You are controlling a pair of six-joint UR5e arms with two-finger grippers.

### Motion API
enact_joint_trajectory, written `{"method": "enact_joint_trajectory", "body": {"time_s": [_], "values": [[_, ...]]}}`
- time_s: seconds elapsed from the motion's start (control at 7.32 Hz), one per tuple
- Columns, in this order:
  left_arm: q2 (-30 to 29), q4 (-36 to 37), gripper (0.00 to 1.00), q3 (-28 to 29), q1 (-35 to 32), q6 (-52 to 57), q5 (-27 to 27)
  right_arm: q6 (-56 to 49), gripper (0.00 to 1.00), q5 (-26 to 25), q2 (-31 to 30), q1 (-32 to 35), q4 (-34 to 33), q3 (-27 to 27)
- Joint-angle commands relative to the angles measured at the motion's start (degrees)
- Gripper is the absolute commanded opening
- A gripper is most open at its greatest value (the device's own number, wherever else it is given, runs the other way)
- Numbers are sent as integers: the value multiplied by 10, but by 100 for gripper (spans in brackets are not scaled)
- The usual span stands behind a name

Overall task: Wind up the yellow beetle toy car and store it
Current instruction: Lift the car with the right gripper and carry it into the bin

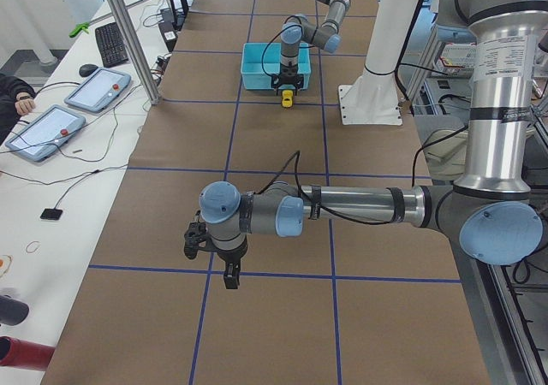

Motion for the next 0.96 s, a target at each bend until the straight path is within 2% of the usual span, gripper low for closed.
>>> {"method": "enact_joint_trajectory", "body": {"time_s": [0.0, 0.14, 0.27, 0.55, 0.68, 0.82], "values": [[0, -2, 100, 3, 1, 1, 2, 0, 61, -2, 3, 0, 9, -8], [0, -2, 100, 6, 1, 1, 2, 1, 22, -2, 3, 0, 13, -8], [-1, -2, 100, 7, 1, 1, 2, 2, 0, -1, 5, -1, 13, -7], [-1, -2, 100, 7, 8, 1, 2, 3, 0, 2, 11, 0, 5, 1], [-3, -2, 100, 8, 8, 0, 2, 27, 0, 10, 30, -1, -39, 33], [-2, -3, 100, 7, 9, 0, 1, 46, 0, 11, 80, -1, -152, 78]]}}
